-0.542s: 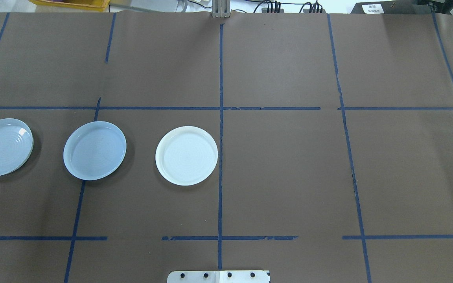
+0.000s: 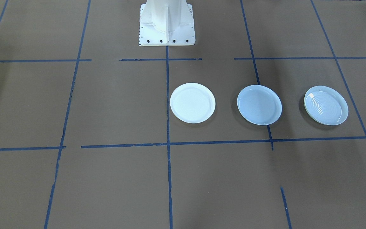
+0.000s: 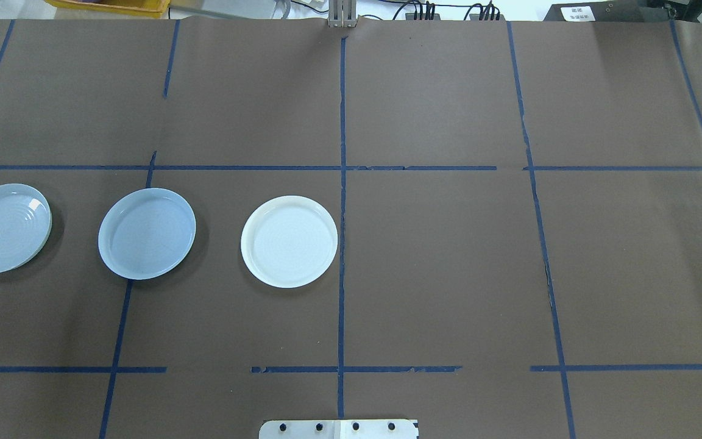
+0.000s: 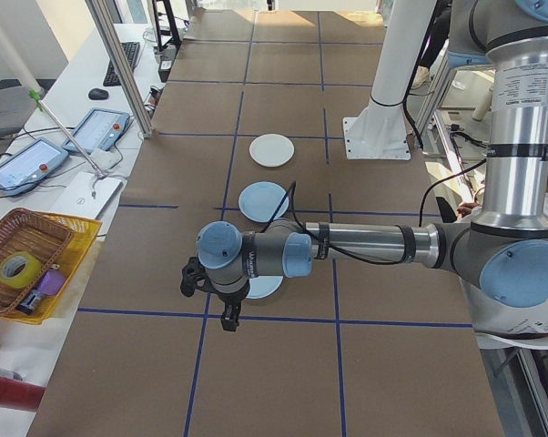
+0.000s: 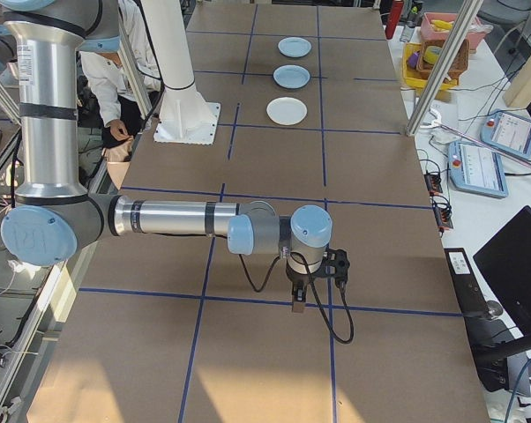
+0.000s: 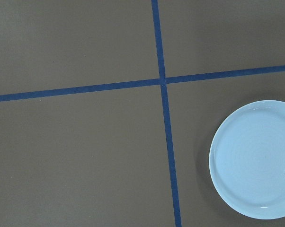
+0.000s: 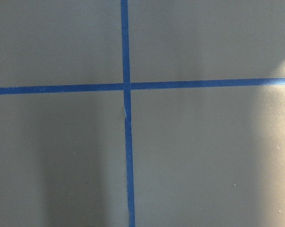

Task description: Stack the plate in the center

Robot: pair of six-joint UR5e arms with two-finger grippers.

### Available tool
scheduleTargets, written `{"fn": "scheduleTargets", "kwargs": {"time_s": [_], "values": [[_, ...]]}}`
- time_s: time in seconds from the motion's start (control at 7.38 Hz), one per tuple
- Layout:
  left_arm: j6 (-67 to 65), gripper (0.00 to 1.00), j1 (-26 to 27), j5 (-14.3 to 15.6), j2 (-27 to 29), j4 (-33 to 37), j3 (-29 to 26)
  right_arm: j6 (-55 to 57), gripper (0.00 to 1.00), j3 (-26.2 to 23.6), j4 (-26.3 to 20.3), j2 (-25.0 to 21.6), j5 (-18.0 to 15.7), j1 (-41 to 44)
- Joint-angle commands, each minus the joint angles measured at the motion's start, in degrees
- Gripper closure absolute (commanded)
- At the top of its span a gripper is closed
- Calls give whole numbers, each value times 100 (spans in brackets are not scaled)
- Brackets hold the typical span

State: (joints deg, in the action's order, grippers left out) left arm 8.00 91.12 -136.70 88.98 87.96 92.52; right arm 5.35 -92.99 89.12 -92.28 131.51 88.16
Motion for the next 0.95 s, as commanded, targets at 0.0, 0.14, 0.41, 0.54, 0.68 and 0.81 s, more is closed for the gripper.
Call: {"fn": "scheduleTargets", "kwargs": {"time_s": [0.0, 0.14, 0.41, 0.54, 0.68, 0.81], "values": [[0, 0, -33, -6, 23, 202, 134, 1, 0, 0, 0, 0, -2, 0], [-191, 0, -207, -14, -20, 422, 135, 1, 0, 0, 0, 0, -2, 0], [-1295, 0, -707, -6, -195, 1419, 56, 1, 0, 0, 0, 0, -2, 0], [-1918, 0, -1006, 12, -275, 2157, -223, 1, 0, 0, 0, 0, 6, 0], [-2577, 0, -1330, 29, -284, 2912, -565, -8, 0, 0, 0, 0, 6, 0], [-3080, 0, -1595, 38, -285, 3764, -995, 1, 0, 0, 0, 0, -2, 0]]}}
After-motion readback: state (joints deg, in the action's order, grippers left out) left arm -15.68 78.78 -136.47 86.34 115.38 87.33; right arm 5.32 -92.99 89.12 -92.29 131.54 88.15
